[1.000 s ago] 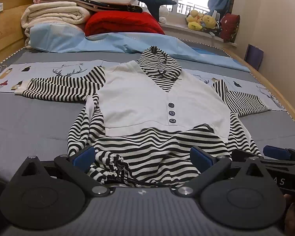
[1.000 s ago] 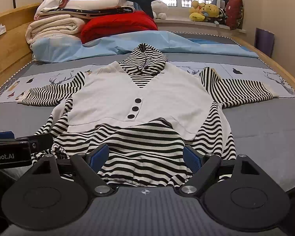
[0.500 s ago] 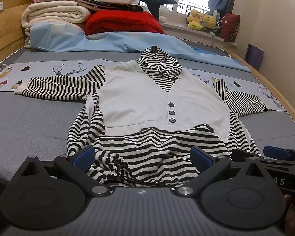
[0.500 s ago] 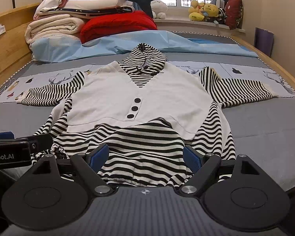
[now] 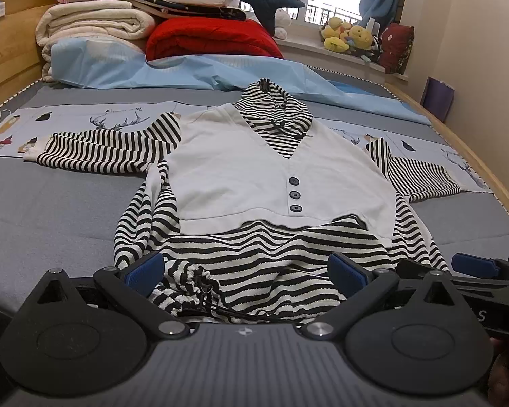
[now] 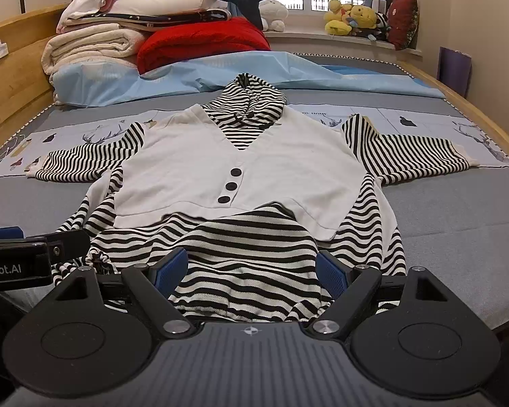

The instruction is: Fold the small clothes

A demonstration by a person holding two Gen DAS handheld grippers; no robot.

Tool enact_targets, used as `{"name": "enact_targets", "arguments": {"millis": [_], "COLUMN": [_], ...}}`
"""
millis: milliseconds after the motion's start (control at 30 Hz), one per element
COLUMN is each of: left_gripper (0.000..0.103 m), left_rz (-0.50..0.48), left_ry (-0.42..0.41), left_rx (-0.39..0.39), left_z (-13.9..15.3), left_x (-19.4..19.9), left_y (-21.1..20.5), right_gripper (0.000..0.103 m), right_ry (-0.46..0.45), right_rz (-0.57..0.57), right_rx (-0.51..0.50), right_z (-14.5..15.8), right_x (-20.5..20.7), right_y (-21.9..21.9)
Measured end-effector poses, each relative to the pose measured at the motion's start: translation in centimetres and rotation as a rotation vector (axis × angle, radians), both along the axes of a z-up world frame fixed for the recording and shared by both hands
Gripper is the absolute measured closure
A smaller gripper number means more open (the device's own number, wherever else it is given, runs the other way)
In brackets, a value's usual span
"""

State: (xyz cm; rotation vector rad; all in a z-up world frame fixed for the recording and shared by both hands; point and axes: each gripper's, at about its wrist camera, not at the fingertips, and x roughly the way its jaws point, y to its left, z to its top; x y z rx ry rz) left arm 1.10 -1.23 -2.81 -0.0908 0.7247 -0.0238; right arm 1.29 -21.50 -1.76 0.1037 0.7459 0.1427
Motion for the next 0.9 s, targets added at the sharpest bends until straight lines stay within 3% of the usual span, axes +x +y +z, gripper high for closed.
{"name": "enact_targets", "arguments": {"millis": [567, 733, 900], "left_gripper": [0.001, 0.004, 0.014], "left_rz": [0.001, 0.001, 0.031], "left_ry": [-0.055, -0.099, -0.138], "left_rx": [0.023, 0.03, 0.021], "left_z": [2.0, 3.8, 5.4], "left_x": [1.0, 3.7, 9.5], "left_y": [0.6, 1.8, 3.8], "right_gripper": [0.02, 0.02, 0.02], "right_ry": [0.018, -0.003, -0.03], "right_rz": [-0.024, -0.04, -0.054], "right_rx": [0.013, 0.026, 0.016], "right_z": [-0.3, -0.3, -0.3], "right_x": [0.8, 1.2, 1.7], "right_y": [0.2, 0.1, -0.1]}}
